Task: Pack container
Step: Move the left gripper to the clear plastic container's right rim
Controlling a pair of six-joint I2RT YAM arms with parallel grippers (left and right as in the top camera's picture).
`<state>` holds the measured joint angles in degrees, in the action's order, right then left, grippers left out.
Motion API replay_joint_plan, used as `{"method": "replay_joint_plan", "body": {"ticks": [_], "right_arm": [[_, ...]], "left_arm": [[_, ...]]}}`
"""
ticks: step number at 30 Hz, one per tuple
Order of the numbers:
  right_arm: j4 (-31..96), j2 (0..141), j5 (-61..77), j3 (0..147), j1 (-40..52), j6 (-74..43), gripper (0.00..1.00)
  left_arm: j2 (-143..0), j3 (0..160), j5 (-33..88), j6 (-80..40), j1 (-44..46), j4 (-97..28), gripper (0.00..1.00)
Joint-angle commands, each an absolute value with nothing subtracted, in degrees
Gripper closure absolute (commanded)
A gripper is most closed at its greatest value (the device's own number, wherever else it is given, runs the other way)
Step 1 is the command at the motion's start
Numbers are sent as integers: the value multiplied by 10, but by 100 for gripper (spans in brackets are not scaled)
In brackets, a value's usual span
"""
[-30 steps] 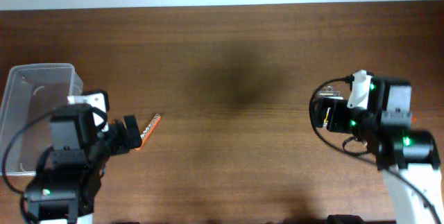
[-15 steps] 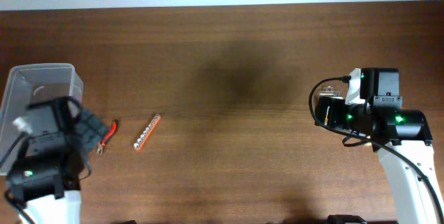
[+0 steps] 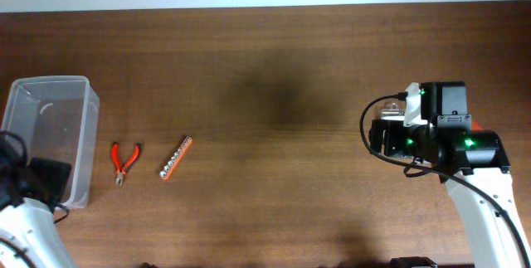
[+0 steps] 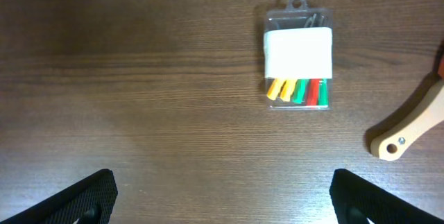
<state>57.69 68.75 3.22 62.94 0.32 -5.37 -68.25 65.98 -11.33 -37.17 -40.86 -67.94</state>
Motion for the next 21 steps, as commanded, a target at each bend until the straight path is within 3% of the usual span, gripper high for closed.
{"method": "replay_joint_plan", "body": {"ticks": [1, 12, 21], "right_arm": [[578, 686, 27, 645, 13, -45, 2], [584, 686, 27, 645, 13, -34, 2], [583, 686, 27, 645, 13, -34, 2]], "left_arm": [[-714, 666, -103, -375, -462, -679, 1], [-830, 666, -103, -351, -538, -621, 1], [-922, 666, -103, -351, -543, -560, 0]]}}
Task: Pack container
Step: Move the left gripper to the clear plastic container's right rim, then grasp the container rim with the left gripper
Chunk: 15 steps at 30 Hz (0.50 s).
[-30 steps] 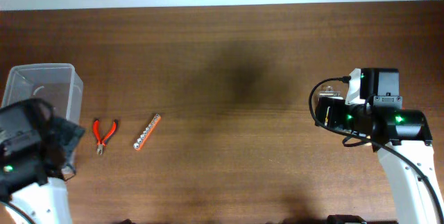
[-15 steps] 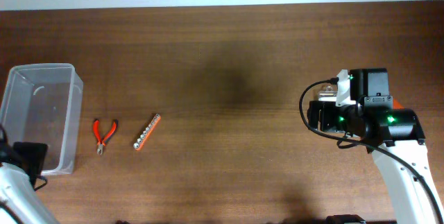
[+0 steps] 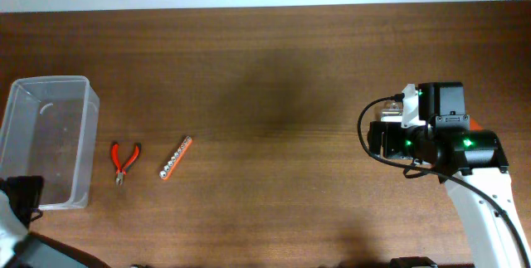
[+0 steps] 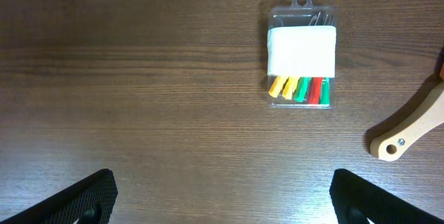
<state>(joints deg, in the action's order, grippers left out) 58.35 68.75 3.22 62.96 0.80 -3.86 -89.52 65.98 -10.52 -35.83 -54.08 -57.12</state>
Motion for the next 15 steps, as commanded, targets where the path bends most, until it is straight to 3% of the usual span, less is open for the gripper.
{"method": "replay_joint_plan", "body": {"ticks": [1, 12, 15], "right_arm": [[583, 686, 27, 645, 13, -34, 2], [583, 686, 27, 645, 13, -34, 2], [583, 686, 27, 645, 13, -34, 2]], "left_arm": [[-932, 666, -103, -351, -543, -553, 0], [-1011, 666, -103, -351, -543, -500, 11], [-1011, 666, -103, -351, -543, -498, 25]]}}
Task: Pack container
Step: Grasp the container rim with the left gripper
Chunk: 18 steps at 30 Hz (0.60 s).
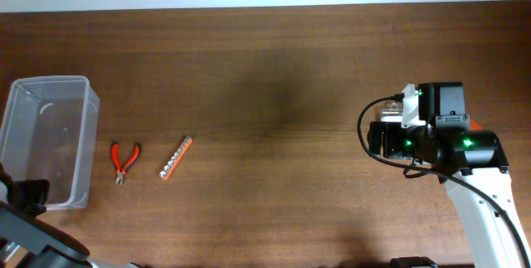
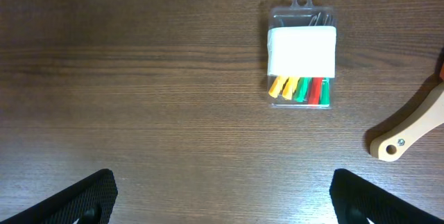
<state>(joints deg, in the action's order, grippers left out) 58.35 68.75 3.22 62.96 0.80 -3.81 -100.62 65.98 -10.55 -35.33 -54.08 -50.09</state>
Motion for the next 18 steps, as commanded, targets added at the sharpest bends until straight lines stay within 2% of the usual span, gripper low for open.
{"method": "replay_joint_plan", "body": {"ticks": [1, 7, 10, 14, 18], "right_arm": [[583, 686, 27, 645, 13, -34, 2], [586, 686, 27, 645, 13, -34, 2], [589, 686, 27, 645, 13, -34, 2], [594, 686, 27, 645, 13, -34, 1], [594, 686, 27, 645, 13, -34, 2]], "left_arm": [[-1011, 666, -103, -351, -543, -497, 29], [-1011, 666, -103, -351, -543, -497, 63], [-1011, 666, -102, -351, -543, -497, 76], [-1011, 666, -98, -351, -543, -497, 84], [-1011, 666, -96, -351, -543, -497, 87]]}}
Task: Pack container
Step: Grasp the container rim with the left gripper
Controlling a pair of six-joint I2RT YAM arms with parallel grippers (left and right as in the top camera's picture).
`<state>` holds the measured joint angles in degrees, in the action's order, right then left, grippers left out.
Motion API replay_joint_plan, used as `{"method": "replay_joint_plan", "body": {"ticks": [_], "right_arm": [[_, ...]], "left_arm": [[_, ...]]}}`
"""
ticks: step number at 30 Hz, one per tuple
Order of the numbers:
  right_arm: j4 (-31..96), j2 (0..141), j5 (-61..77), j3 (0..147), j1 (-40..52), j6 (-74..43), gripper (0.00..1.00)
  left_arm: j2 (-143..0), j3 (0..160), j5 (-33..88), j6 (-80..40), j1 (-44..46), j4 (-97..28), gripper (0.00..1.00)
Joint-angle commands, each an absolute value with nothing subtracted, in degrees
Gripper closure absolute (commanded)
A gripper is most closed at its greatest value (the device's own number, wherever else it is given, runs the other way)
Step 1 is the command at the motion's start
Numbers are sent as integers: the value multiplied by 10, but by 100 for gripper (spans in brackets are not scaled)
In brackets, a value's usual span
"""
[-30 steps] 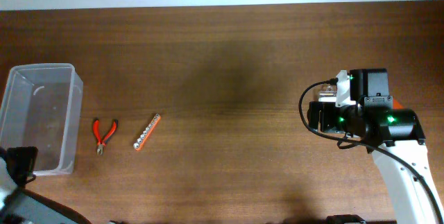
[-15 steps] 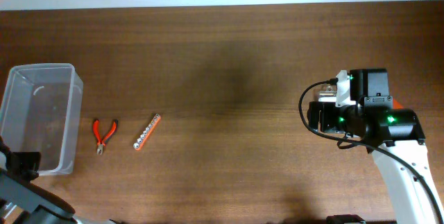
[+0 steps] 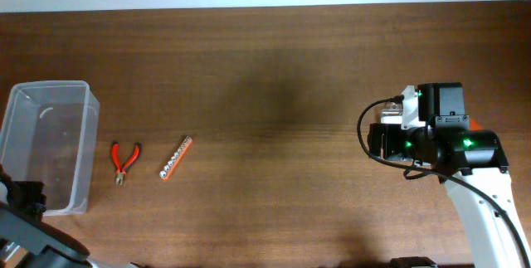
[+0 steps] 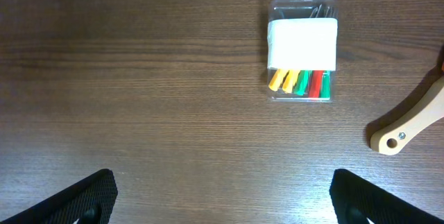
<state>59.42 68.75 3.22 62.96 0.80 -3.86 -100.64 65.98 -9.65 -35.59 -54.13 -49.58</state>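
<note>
A clear plastic container stands open at the table's left end. To its right lie red-handled pliers and an orange strip of silver sockets. On the right, a clear blister pack with a white label and yellow, green and red pieces lies flat on the wood. My right gripper hangs open above the table just short of the pack, with nothing between its fingers. A black part of my left arm sits at the container's near corner, and its jaws cannot be made out.
A light wooden handle lies right of the pack, running off the right edge of the right wrist view. The right arm's body covers that spot in the overhead view. The table's far edge meets a white wall.
The container sits a little closer to the table's near edge. The pack lies slightly higher in the right wrist view. The right gripper is still open.
At first my left arm's black end overlapped the container's near corner. Then it was drawn back toward the bottom left corner and stayed there. The right gripper hung open over the pack throughout, with only small shifts. The container now lies slightly nearer the front.
</note>
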Motion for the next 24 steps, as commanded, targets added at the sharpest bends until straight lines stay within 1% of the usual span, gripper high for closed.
{"method": "replay_joint_plan", "body": {"ticks": [1, 3, 4, 5, 24], "right_arm": [[594, 686, 27, 645, 13, -34, 1], [594, 686, 27, 645, 13, -34, 2], [594, 686, 27, 645, 13, -34, 2], [594, 686, 27, 645, 13, -34, 1], [594, 686, 27, 645, 13, -34, 2]], "left_arm": [[-1011, 666, -96, -351, -543, -497, 87], [-1011, 666, -96, -351, -543, -498, 88], [-1011, 666, -96, -351, -543, -498, 90], [-1011, 666, -96, -351, -543, -499, 98], [-1011, 666, -85, -351, -543, -503, 98]]}}
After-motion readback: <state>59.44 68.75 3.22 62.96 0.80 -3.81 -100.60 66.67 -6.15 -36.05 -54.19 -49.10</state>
